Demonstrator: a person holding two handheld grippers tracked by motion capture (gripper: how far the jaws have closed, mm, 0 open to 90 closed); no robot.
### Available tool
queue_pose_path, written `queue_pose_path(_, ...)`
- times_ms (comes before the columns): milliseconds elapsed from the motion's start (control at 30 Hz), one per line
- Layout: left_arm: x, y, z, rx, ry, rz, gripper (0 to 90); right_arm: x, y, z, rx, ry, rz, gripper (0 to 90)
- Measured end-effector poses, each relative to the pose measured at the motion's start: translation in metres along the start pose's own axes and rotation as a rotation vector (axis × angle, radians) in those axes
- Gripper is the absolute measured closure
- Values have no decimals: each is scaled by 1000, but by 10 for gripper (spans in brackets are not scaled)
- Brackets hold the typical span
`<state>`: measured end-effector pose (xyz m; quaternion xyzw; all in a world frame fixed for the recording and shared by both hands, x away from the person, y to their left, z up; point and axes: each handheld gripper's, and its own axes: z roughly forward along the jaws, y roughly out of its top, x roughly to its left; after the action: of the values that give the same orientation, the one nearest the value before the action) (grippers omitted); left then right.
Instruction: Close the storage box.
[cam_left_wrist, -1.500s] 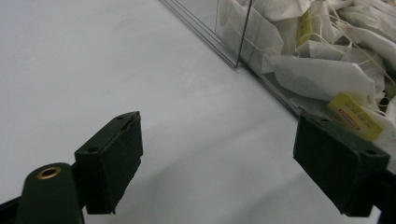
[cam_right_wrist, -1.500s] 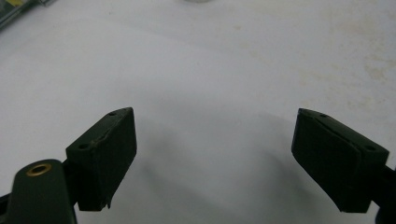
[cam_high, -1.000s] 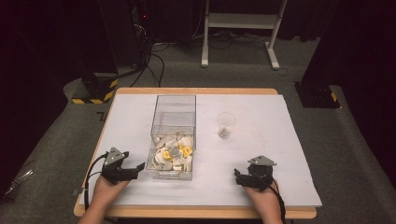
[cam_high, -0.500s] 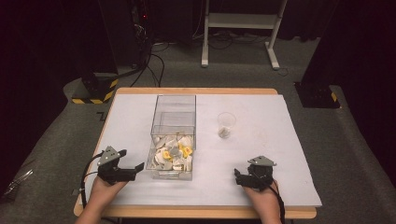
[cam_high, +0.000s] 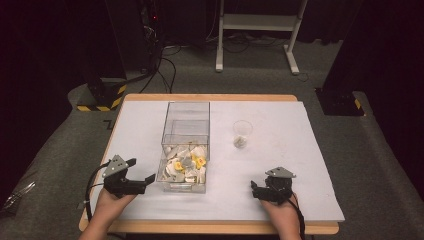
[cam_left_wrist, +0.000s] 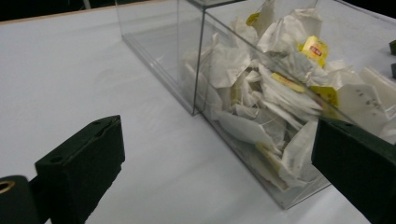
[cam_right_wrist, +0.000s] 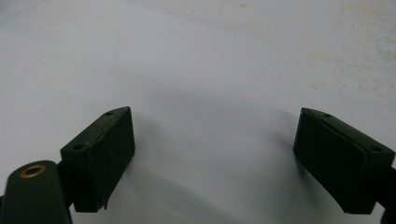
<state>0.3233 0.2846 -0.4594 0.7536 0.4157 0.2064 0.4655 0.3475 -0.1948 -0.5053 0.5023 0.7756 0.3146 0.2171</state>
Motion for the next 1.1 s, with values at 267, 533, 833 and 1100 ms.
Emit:
queue_pose_path(267,-4,4,-3,-21,-23,-4,32,0,0,0,-4,-4,-5,124)
queue_pose_path(533,-14,11,-15,-55,-30,18,33,0,0,0,-4,-5,-4,124)
queue_pose_path(833,-30,12,-17,-83,-96,34,34,0,0,0,-4,-5,-2,125)
queue_pose_path(1100,-41,-1,-4,-44,-144,54,40,1,0,0,-3,-6,-1,125)
